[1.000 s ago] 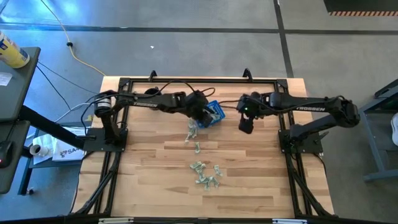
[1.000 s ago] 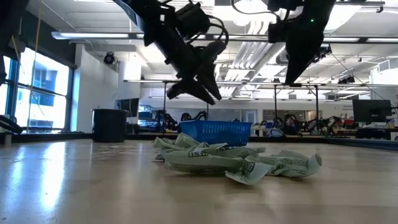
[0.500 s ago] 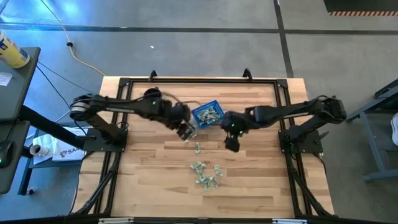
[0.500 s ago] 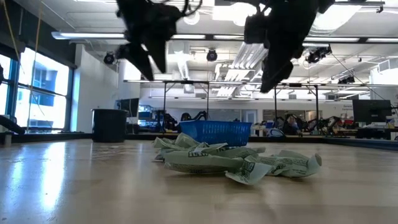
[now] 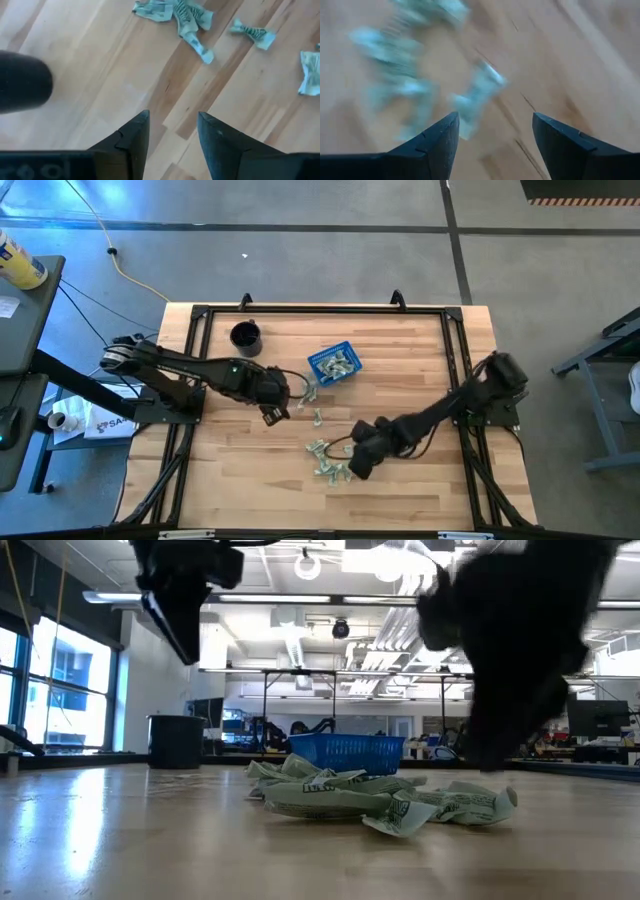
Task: Pick and place Stevia / Truvia into bins
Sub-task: Put the green stevia packet into the blue bin
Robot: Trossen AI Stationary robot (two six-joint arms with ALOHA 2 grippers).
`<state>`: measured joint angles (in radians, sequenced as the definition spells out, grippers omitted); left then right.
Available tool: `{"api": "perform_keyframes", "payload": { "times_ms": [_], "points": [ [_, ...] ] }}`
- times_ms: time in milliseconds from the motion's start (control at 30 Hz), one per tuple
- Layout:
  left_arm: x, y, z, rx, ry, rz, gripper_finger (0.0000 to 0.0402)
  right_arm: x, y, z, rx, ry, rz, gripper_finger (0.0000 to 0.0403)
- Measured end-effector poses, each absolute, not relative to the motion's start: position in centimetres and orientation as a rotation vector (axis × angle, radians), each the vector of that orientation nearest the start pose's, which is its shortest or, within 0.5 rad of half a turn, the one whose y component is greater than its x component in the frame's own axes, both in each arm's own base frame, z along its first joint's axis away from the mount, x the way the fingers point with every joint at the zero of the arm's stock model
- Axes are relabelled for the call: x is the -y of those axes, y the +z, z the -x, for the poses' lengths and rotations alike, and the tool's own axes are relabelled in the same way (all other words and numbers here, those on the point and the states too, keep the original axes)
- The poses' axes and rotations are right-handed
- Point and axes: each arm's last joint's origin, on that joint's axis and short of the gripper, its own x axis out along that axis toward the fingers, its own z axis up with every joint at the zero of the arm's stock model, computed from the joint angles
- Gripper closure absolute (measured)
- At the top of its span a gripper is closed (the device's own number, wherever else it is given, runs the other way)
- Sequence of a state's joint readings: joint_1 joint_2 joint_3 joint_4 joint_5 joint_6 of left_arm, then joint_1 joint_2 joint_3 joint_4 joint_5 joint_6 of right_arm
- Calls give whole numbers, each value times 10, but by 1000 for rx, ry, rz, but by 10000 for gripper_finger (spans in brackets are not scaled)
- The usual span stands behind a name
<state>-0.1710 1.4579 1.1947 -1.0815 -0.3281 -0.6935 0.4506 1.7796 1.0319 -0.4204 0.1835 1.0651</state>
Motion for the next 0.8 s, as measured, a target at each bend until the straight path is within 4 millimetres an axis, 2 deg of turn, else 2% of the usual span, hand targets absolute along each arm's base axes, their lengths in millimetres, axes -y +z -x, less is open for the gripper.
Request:
{"api": "perform_keyframes", "payload": {
  "times_ms": [100,200,467,633,800],
  "points": [
    [34,260,-253,-1185,546,240,202,-148,135,-299,-1109,-446,-627,159],
    [34,258,-246,-1178,517,242,203,-154,136,-304,-1039,-433,-673,159],
    [32,257,-233,-1170,496,251,203,-157,140,-303,-1044,-429,-749,159],
    [31,255,-232,-1156,492,248,202,-151,147,-311,-1008,-457,-698,161],
    [31,255,-233,-1148,487,244,202,-143,148,-317,-1013,-478,-720,168]
  ]
}}
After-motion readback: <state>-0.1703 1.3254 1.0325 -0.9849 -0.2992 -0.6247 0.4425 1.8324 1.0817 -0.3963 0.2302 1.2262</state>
